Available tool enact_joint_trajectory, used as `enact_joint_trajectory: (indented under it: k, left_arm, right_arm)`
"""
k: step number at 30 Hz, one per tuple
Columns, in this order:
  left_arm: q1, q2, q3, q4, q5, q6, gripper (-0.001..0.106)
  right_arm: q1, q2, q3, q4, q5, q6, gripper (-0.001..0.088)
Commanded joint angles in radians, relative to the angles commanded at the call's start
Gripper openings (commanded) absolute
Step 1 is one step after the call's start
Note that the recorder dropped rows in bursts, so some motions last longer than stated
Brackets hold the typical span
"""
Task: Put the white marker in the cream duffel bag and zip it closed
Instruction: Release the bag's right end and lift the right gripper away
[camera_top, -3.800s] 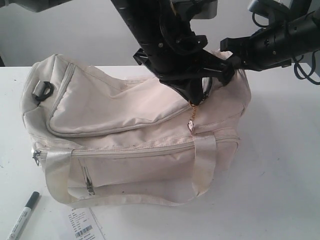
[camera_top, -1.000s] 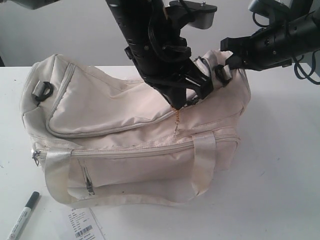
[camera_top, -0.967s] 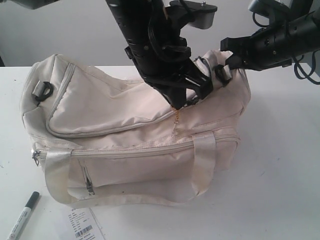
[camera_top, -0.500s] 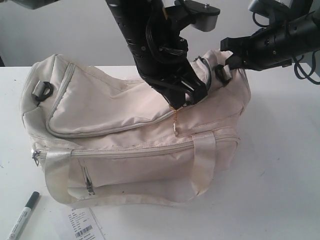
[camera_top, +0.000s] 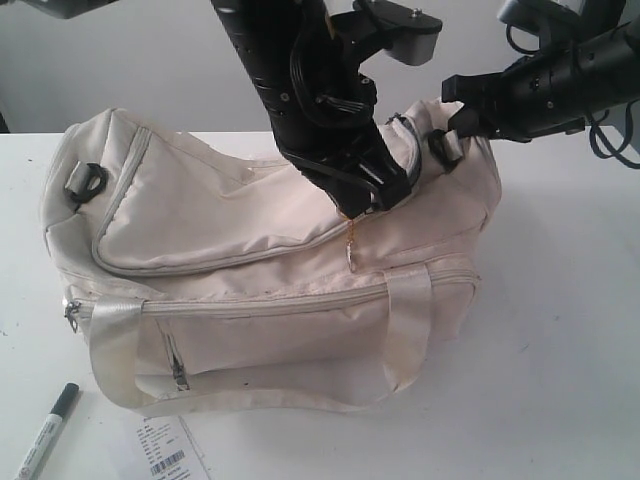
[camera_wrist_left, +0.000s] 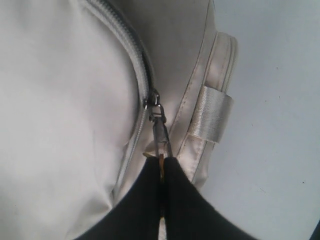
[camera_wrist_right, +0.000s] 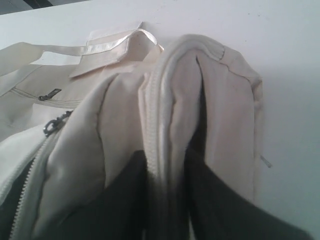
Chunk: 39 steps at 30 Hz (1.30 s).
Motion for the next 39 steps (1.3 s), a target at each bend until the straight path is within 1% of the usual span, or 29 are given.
enact_joint_trajectory:
  k: [1, 3, 4, 5, 10, 14, 16, 20, 22, 27, 35, 39]
  left_arm:
    - [0.0, 0.0, 0.0, 0.0, 0.0, 0.0, 0.0]
    - [0.0, 0.0, 0.0, 0.0, 0.0, 0.0, 0.0]
    - [0.0, 0.0, 0.0, 0.0, 0.0, 0.0, 0.0]
    - [0.0, 0.0, 0.0, 0.0, 0.0, 0.0, 0.0]
    - [0.0, 0.0, 0.0, 0.0, 0.0, -0.004, 0.0]
    - [0.0, 0.0, 0.0, 0.0, 0.0, -0.004, 0.0]
    - [0.0, 0.0, 0.0, 0.0, 0.0, -0.004, 0.0]
    - [0.0, 0.0, 0.0, 0.0, 0.0, -0.004, 0.0]
    - [0.0, 0.0, 0.0, 0.0, 0.0, -0.004, 0.0]
    - [0.0, 0.0, 0.0, 0.0, 0.0, -0.004, 0.0]
    - [0.0, 0.0, 0.0, 0.0, 0.0, -0.004, 0.0]
    - [0.0, 0.0, 0.0, 0.0, 0.0, -0.002, 0.0]
  right_arm:
    - [0.0, 0.0, 0.0, 0.0, -0.002, 0.0, 0.059]
    - [0.0, -0.009, 0.0, -0.022, -0.002, 0.0, 0.0689]
    - [0.0, -0.016, 0.0, -0.032, -0.002, 0.0, 0.0713]
    - [0.0, -0.028, 0.0, -0.041, -0.005, 0.0, 0.0717]
    - [0.0, -0.104, 0.0, -0.046, -0.015, 0.0, 0.0717]
    - [0.0, -0.156, 0.0, -0.064, 0.003, 0.018, 0.0717]
    - [0.0, -0.177, 0.0, -0.117, 0.021, 0.069, 0.0715]
    - [0.0, -0.202, 0.0, -0.284, 0.099, 0.217, 0.0715]
    - [0.0, -0.209, 0.0, -0.327, 0.143, 0.251, 0.0709]
    - [0.0, -0.226, 0.0, -0.334, 0.217, 0.255, 0.0638]
    - [0.0, -0.253, 0.0, -0.332, 0.222, 0.297, 0.0634]
    - [0.0, -0.253, 0.0, -0.334, 0.252, 0.295, 0.0634]
